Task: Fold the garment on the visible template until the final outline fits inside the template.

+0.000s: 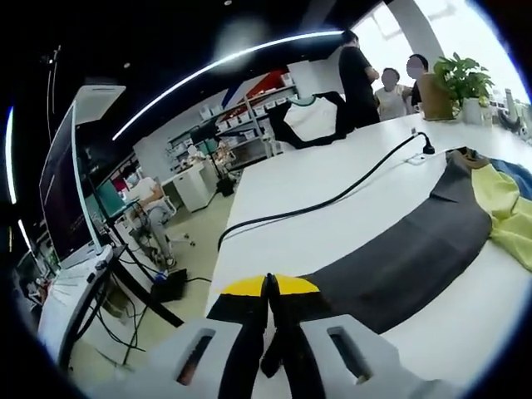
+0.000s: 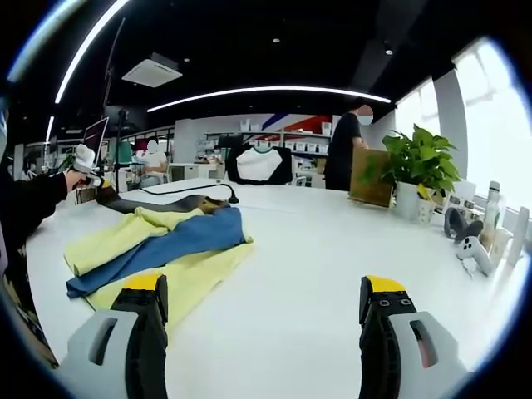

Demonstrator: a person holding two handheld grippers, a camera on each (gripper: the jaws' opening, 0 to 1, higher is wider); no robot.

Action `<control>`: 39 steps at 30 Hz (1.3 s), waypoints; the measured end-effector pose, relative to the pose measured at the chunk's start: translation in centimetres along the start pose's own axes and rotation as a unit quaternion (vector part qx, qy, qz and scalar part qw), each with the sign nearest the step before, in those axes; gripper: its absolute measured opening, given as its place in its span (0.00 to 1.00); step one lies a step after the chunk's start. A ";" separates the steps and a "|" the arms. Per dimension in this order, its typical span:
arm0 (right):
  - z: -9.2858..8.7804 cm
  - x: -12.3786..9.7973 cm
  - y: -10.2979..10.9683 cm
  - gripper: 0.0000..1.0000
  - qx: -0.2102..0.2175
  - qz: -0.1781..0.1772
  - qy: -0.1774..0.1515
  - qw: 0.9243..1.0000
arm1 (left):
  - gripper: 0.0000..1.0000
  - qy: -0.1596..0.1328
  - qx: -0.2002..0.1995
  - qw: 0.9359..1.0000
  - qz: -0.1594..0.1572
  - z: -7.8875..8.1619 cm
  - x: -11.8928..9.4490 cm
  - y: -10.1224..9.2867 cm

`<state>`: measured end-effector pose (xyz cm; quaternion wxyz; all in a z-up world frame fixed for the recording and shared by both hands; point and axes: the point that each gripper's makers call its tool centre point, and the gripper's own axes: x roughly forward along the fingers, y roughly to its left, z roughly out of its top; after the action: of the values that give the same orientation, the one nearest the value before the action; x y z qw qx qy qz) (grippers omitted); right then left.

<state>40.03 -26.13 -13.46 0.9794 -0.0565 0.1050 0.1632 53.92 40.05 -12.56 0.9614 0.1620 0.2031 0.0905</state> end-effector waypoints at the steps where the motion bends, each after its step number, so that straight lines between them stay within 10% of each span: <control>1: 0.0 0.0 0.1 0.99 -0.001 0.001 0.000 1.000 | 0.02 0.006 0.006 1.000 0.009 -0.3 0.1 0.4; 39: 0.4 0.1 -0.2 0.99 -0.016 -0.007 0.007 1.000 | 0.03 0.088 0.070 0.993 0.037 -5.7 5.3 2.5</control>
<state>40.29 -26.25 -13.05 0.9787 -0.0745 0.1090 0.1574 56.04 45.26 -18.52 0.9222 0.2273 0.2868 0.1251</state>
